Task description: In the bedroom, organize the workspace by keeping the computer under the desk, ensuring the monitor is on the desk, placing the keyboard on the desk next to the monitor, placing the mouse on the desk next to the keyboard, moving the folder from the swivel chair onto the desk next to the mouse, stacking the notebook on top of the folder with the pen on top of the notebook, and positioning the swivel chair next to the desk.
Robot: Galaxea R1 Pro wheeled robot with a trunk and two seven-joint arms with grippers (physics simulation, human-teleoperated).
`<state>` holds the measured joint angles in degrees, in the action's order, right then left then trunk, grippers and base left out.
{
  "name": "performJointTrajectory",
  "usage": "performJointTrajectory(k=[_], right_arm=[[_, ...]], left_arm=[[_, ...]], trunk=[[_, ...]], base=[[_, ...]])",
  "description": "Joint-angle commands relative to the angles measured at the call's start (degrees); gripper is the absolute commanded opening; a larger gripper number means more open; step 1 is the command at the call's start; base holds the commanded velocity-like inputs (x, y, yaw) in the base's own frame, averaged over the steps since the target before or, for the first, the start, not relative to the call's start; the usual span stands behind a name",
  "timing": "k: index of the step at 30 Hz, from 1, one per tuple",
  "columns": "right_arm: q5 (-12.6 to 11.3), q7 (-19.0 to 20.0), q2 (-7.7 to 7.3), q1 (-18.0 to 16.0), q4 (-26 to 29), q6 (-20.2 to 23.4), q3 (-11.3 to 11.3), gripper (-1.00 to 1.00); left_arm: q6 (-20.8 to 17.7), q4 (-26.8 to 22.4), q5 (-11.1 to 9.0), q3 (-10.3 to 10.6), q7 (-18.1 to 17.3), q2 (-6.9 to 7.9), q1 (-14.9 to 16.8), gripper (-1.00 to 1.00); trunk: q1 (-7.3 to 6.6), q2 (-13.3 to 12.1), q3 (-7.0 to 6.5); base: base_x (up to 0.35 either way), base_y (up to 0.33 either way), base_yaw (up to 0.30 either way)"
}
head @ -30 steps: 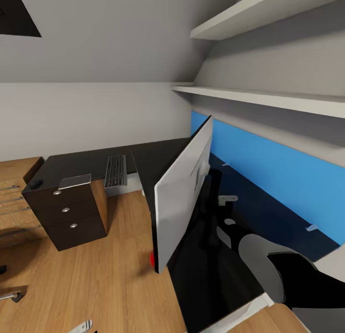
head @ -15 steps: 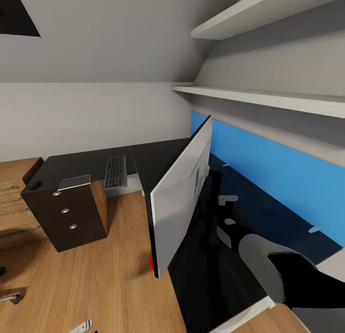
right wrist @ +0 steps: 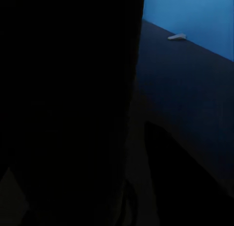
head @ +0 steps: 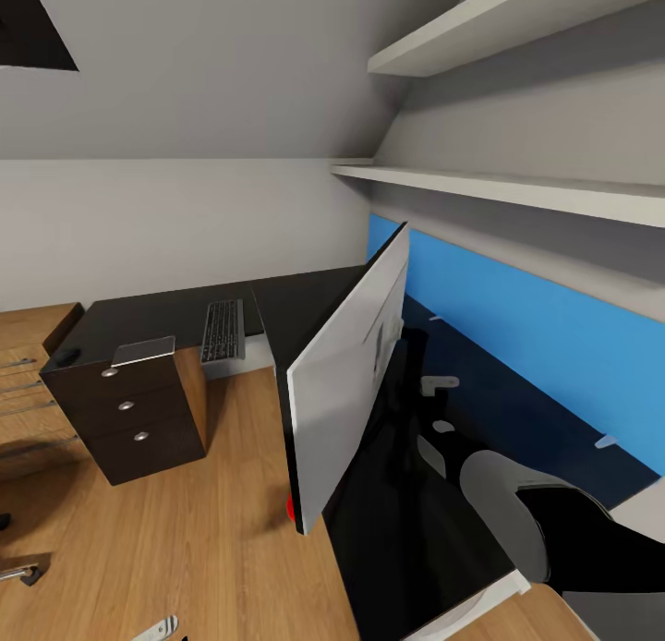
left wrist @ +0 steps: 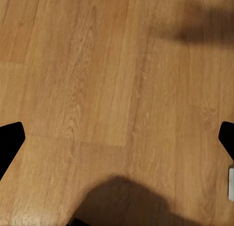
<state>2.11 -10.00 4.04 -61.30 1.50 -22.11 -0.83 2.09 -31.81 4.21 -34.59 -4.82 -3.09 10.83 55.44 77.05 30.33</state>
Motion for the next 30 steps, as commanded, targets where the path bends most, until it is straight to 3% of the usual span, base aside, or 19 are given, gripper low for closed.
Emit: performJointTrajectory(k=[1, 19, 30], right_arm=[[0.03, -0.19, 0.01, -0.05, -0.10, -0.20, -0.92, -1.00], [0.33, 0.03, 0.00, -0.05, -0.18, -0.21, -1.09, -1.00], [0.35, 0.07, 0.00, -0.05, -0.19, -0.20, -1.11, -1.00]], left_arm=[[0.16, -0.01, 0.45, -0.48, -0.46, -0.07, 0.06, 1.00], [0.35, -0.02, 0.45, -0.51, -0.46, -0.07, 0.06, 1.00], [2.95, -0.01, 0.45, -0.49, -0.46, -0.07, 0.06, 1.00]], trunk=[[0.00, 0.03, 0.06], [0.00, 0.03, 0.06], [0.00, 0.03, 0.06]], base=[[0.000, 0.000, 0.000], [0.000, 0.000, 0.000], [0.000, 0.000, 0.000]])
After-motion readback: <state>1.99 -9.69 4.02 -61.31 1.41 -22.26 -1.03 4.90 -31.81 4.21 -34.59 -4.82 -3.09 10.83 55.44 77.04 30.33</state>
